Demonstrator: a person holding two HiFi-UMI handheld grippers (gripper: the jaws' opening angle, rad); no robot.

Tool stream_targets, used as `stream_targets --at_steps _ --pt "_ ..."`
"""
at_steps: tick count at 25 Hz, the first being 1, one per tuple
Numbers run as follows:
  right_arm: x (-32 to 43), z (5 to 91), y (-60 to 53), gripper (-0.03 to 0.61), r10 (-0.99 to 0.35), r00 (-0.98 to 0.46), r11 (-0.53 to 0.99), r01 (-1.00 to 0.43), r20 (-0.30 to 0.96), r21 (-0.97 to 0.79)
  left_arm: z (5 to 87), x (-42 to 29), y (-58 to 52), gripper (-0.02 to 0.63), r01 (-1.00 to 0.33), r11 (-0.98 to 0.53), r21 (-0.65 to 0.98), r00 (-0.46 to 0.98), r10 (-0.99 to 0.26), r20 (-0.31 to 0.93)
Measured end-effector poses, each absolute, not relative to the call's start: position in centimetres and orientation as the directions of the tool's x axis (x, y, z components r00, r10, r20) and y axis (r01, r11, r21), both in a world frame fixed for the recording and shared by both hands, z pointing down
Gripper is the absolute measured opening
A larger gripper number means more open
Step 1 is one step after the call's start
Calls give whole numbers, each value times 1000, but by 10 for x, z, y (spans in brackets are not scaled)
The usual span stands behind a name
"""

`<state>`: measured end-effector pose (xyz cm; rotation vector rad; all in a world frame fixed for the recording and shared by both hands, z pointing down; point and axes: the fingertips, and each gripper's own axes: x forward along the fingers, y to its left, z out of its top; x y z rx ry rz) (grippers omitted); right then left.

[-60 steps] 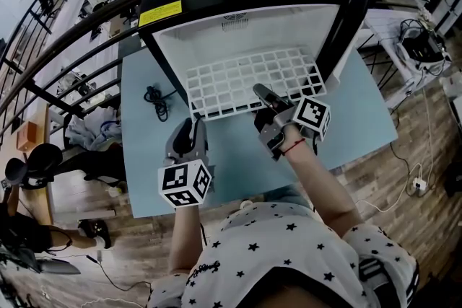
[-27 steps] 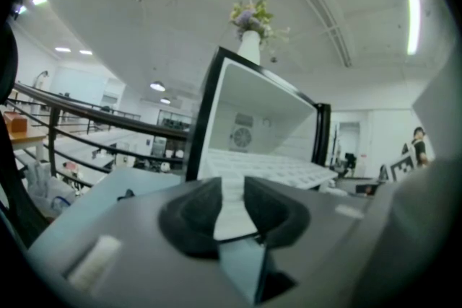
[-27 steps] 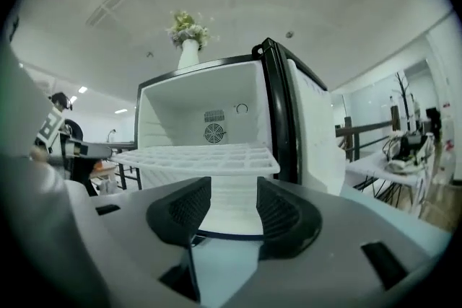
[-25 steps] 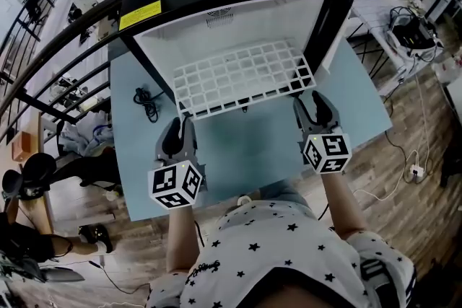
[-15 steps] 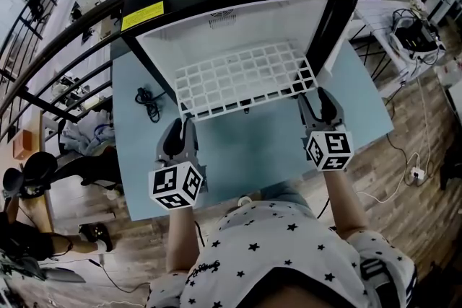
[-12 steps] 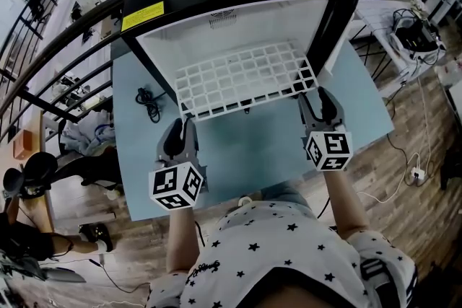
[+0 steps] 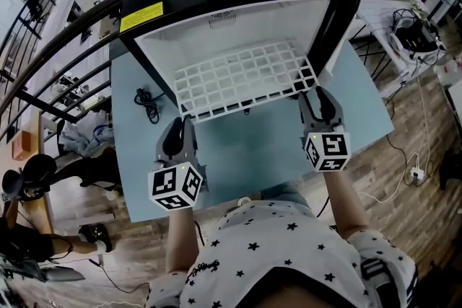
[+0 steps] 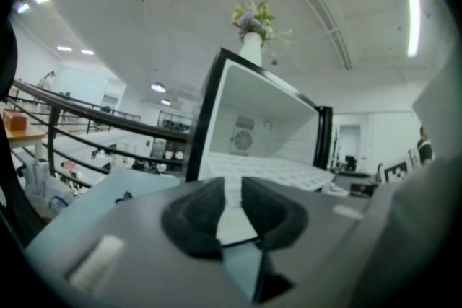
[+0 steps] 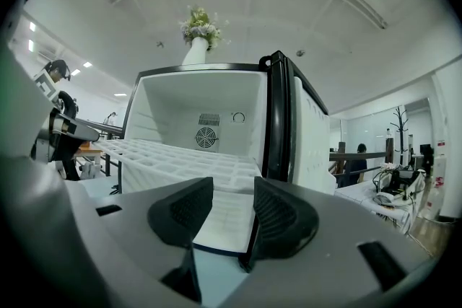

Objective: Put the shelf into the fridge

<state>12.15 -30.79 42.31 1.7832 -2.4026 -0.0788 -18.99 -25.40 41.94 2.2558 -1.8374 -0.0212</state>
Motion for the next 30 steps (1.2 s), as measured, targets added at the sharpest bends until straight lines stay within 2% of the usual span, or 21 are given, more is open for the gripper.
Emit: stream_targets --at_steps 8,11,15,30 --pt "121 420 -309 141 -959 -277 283 -951 67 121 414 -186 -257 75 -960 -215 181 237 -965 108" --pt "120 420 -308 138 -959 -277 283 -952 64 120 416 -178 -250 150 -946 -275 173 296 -949 110" --pt "120 421 -308 133 -959 -276 281 -953 63 112 429 -173 -248 175 -955 -278 100 292 -940 176" --pt "119 415 -308 129 -956 -289 293 -950 46 105 423 -174 -251 176 -961 -261 90 273 -948 165"
